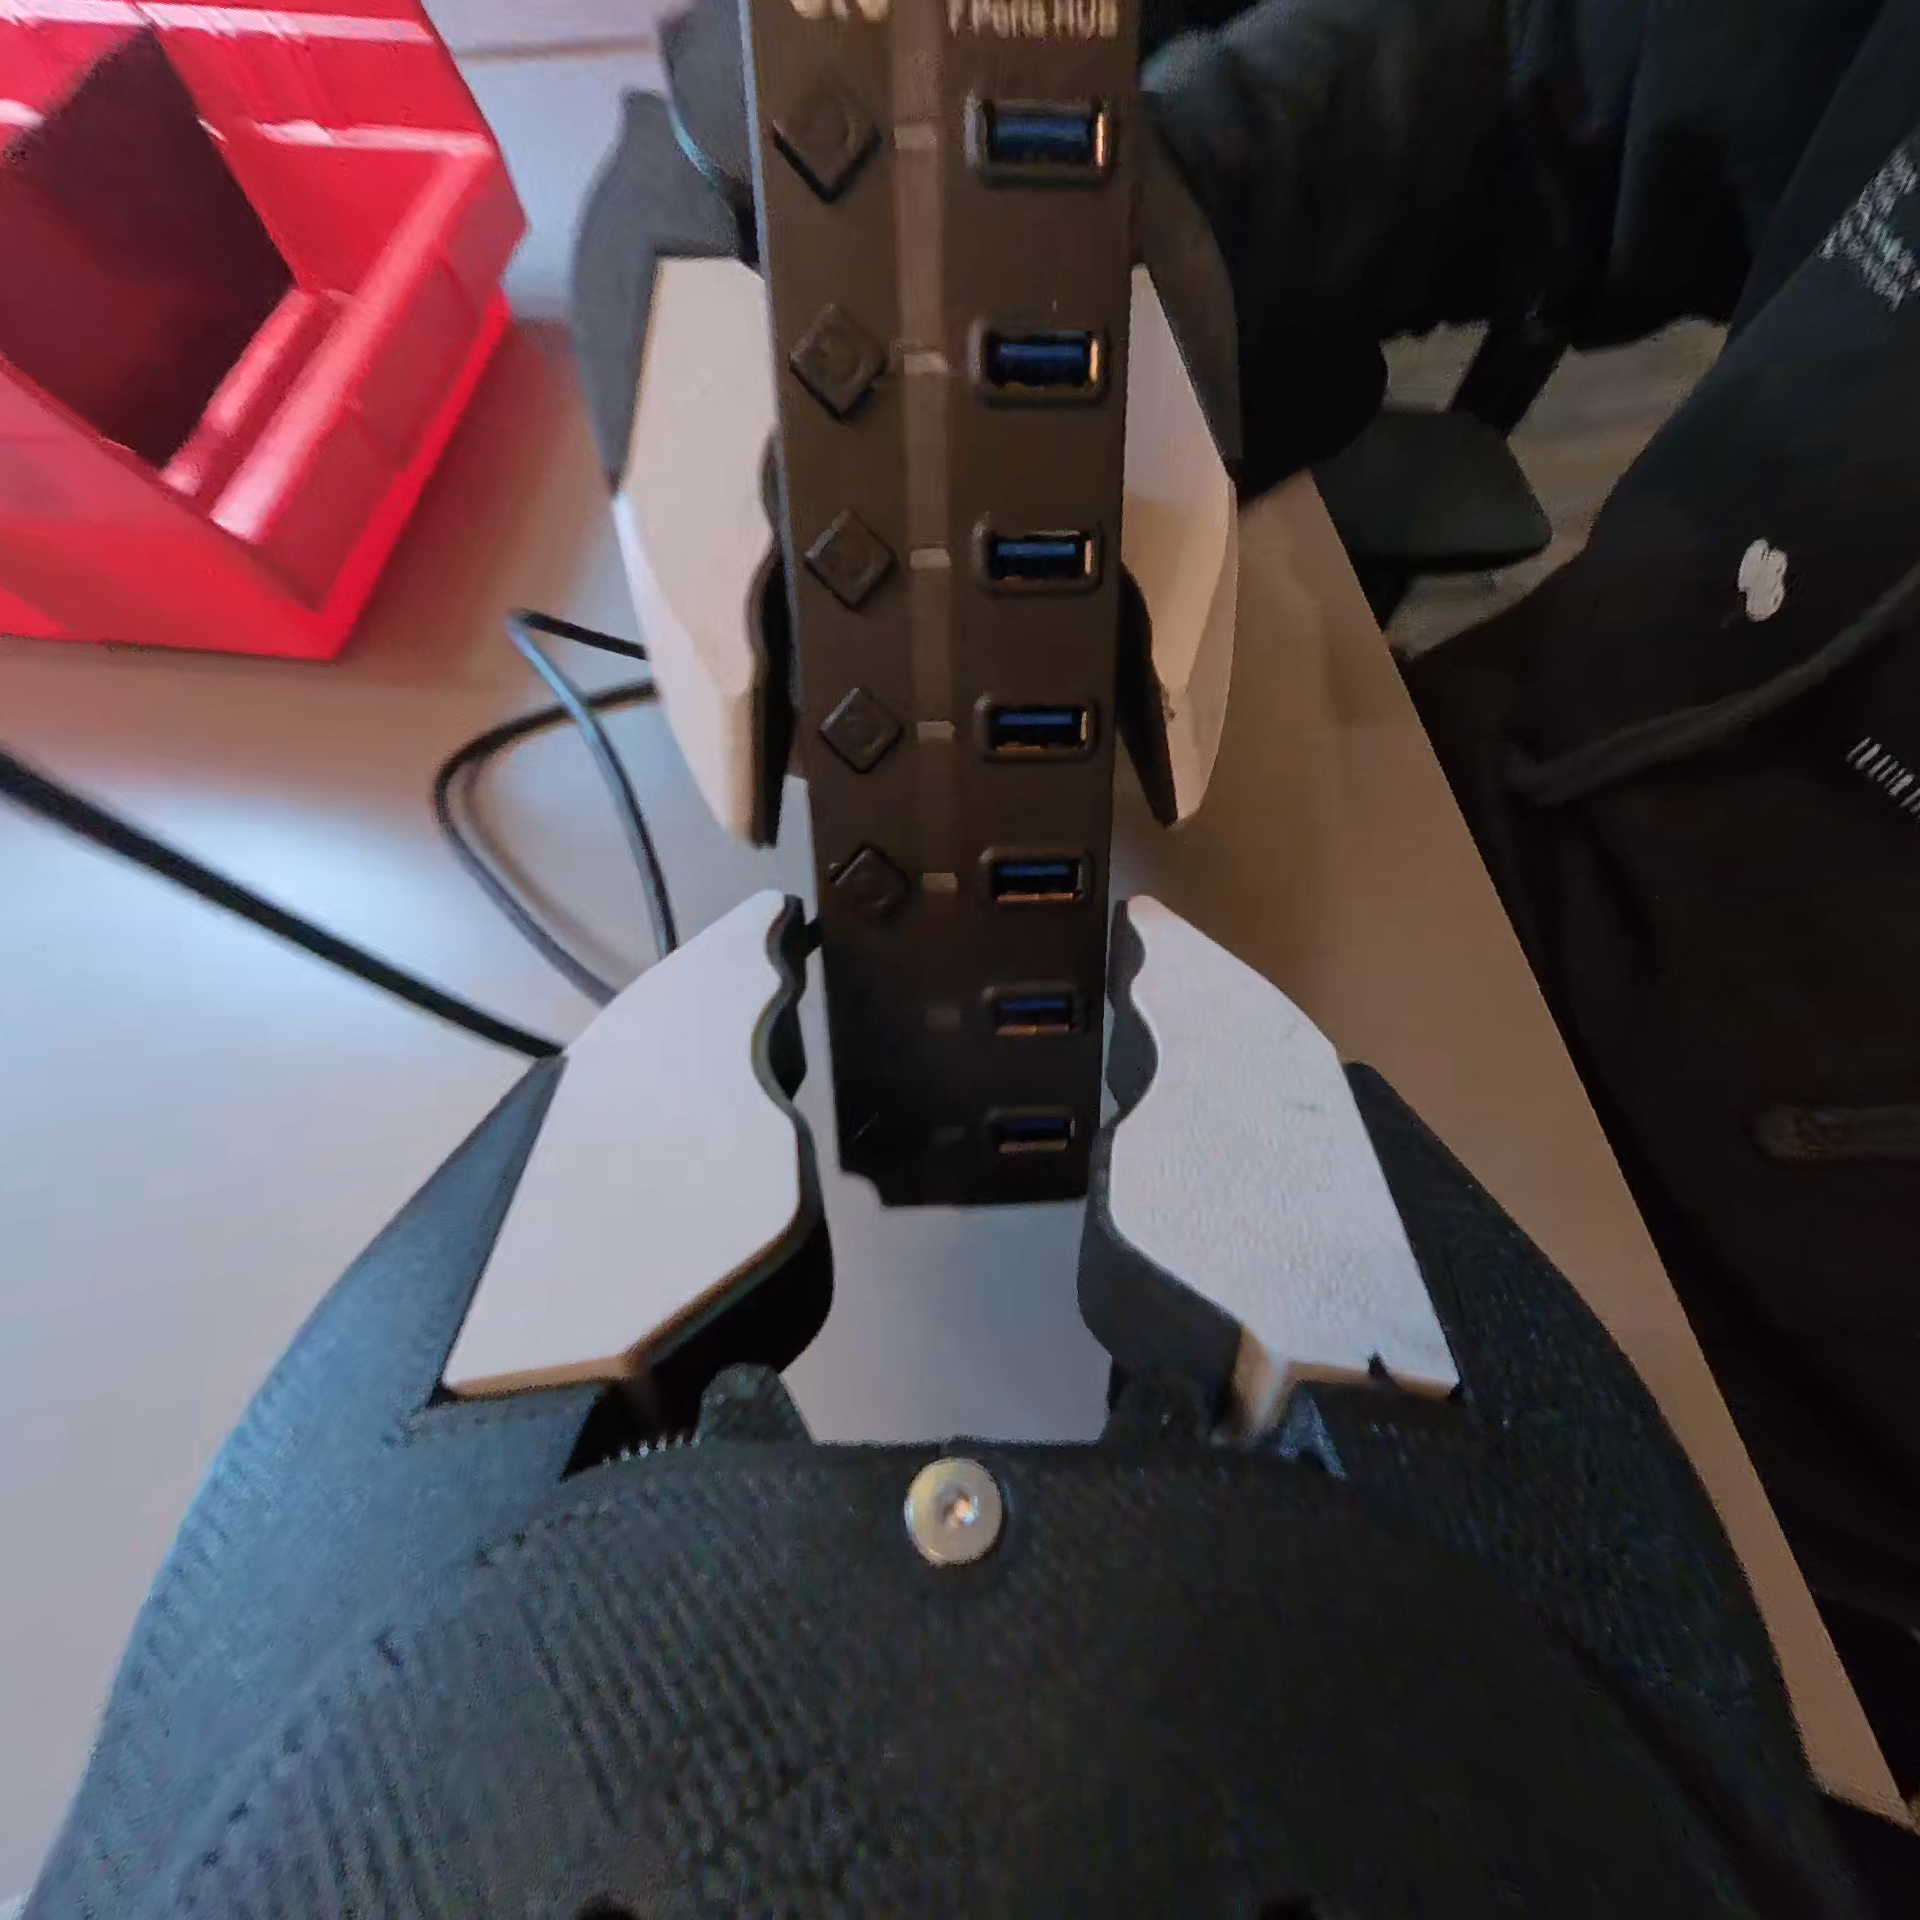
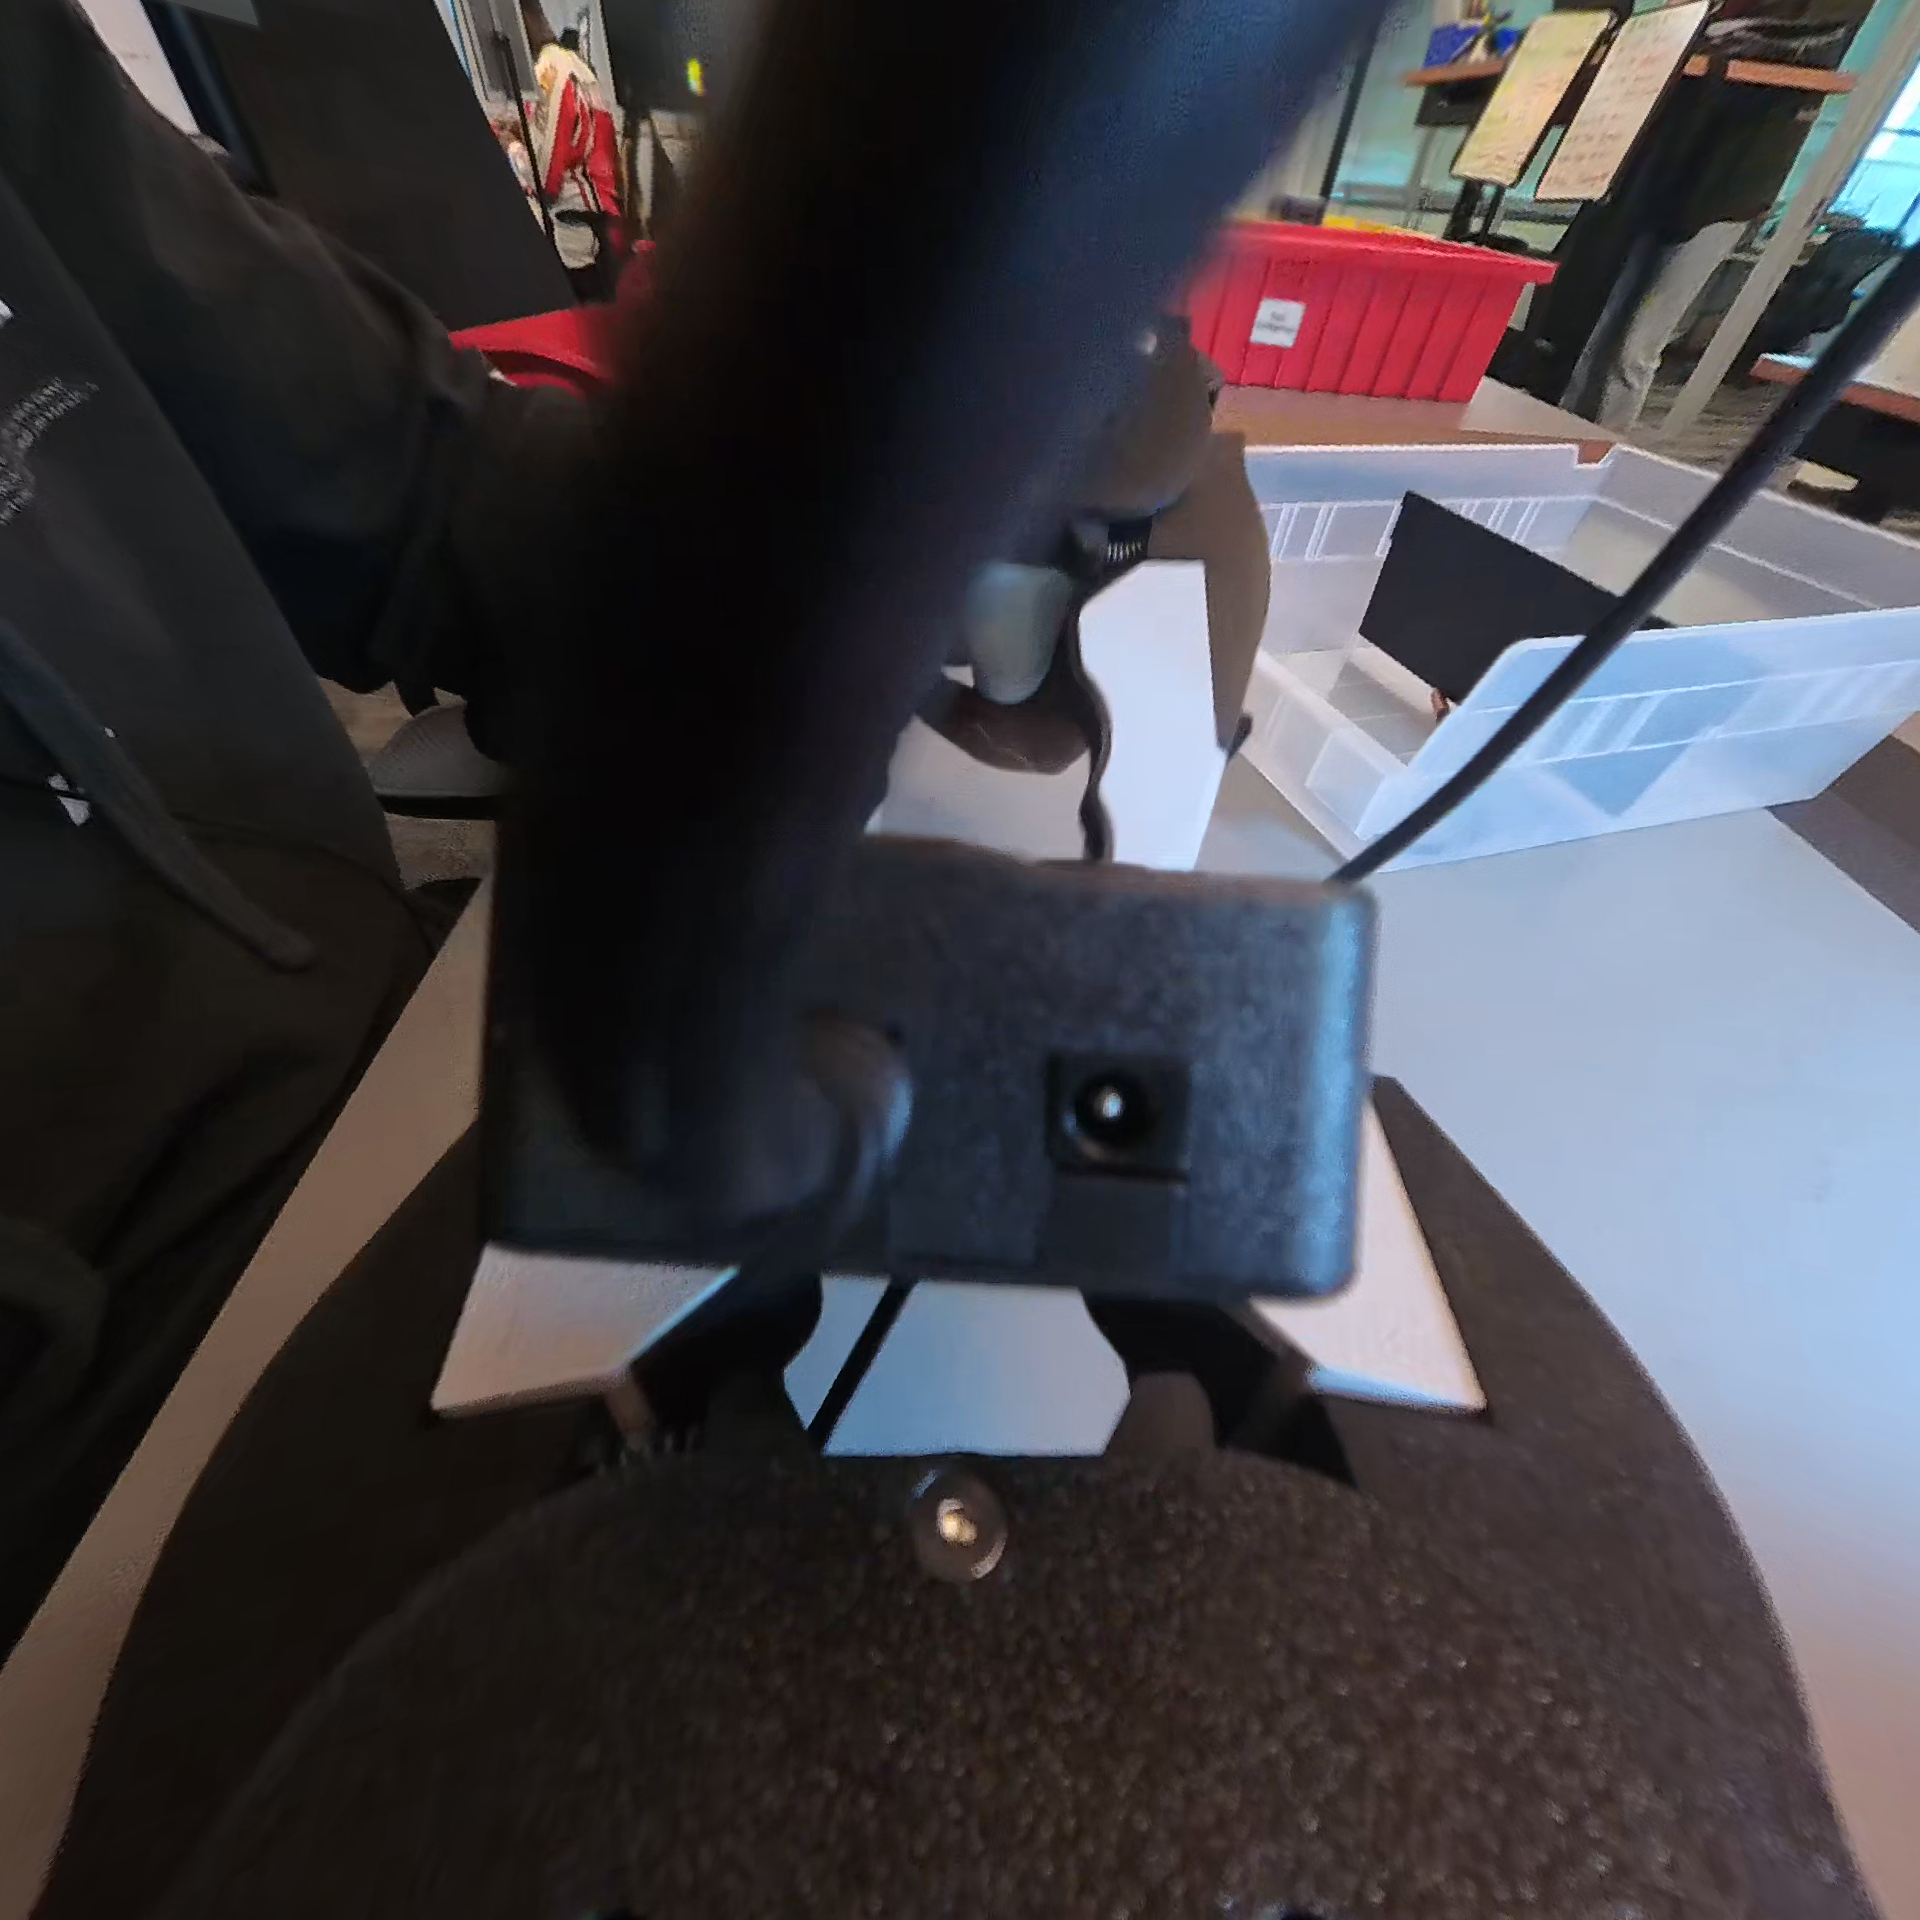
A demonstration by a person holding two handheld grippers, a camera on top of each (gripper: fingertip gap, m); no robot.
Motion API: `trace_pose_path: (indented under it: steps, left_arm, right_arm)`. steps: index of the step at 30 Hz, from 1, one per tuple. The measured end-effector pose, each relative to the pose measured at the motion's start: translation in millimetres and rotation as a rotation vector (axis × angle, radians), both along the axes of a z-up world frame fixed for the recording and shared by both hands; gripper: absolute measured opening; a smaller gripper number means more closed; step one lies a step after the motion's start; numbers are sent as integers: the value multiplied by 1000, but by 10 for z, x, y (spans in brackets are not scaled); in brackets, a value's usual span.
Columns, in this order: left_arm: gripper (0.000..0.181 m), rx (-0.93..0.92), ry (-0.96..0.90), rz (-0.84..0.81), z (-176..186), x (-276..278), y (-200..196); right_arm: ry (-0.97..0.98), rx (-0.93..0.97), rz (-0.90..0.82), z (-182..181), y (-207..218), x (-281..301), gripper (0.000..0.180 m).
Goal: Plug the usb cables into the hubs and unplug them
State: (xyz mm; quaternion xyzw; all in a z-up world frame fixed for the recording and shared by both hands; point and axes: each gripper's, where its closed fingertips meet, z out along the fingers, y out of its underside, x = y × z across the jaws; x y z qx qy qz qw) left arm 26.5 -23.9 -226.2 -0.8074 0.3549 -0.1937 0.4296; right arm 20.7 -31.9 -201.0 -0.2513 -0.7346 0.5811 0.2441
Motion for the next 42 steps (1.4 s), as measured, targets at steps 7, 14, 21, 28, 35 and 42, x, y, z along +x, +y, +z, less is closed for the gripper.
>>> trace_pose_path:
  steps: [7,14,21,28,35,42]
  left_arm:
    - [47,290,-122,340,1094,-1073,-198]
    - [43,-105,157,721,639,-2800,-630]
    - [36,-624,551,514,-401,-3122,-848]
    - [34,-844,732,350,-765,-3151,-938]
    - [7,-855,748,385,-658,-3112,-934]
    - [6,-341,357,620,1066,-2673,-503]
  right_arm:
    - [46,-33,-86,278,399,42,63]
    - [56,-84,-189,377,752,20,63]
    - [16,-75,-173,227,691,-20,63]
    - [-13,-92,-175,160,730,-41,63]
    - [6,-101,-173,224,749,-13,63]
    - [56,-146,-164,413,767,55,63]
